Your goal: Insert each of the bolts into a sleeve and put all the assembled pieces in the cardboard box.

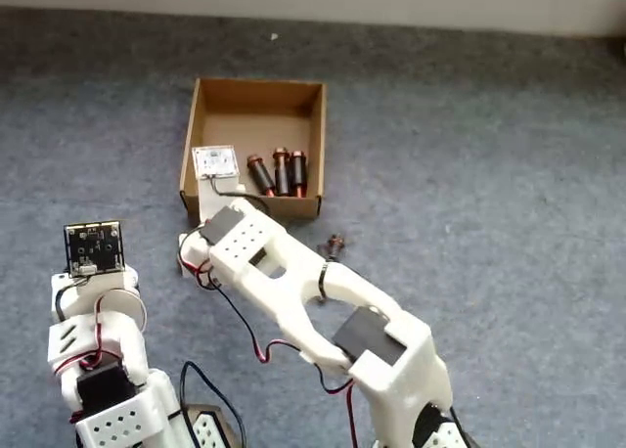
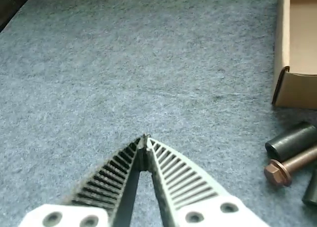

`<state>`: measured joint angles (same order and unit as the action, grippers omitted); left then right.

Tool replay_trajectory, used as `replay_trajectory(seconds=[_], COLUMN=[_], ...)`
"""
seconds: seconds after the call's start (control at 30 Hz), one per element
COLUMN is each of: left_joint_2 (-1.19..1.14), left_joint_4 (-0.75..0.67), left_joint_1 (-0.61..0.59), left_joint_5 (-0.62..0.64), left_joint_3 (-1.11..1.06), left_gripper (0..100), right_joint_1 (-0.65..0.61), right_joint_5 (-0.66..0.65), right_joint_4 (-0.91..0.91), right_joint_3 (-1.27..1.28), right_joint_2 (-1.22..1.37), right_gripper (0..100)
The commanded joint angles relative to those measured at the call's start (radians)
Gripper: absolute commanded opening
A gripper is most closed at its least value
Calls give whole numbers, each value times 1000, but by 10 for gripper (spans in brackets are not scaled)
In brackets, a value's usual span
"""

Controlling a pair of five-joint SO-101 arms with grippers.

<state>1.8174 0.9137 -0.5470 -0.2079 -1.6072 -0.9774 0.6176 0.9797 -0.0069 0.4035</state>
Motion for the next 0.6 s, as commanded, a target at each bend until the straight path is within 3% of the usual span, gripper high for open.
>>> replay_trajectory(seconds=[0.0,0.4,0.57], left_joint_2=[5,5,5], left_joint_4=[-2,-2,-2], left_joint_1=[4,19,19], left_joint_5=[-5,-5,-5], left_joint_3=[33,33,31], left_gripper=[7,7,7], right_joint_1=[5,27,38], right_joint_5=[9,9,-34], right_joint_4=[-45,-58,-58], right_joint_3=[-48,-48,-48], right_joint_2=[24,67,99], right_gripper=[131,127,3])
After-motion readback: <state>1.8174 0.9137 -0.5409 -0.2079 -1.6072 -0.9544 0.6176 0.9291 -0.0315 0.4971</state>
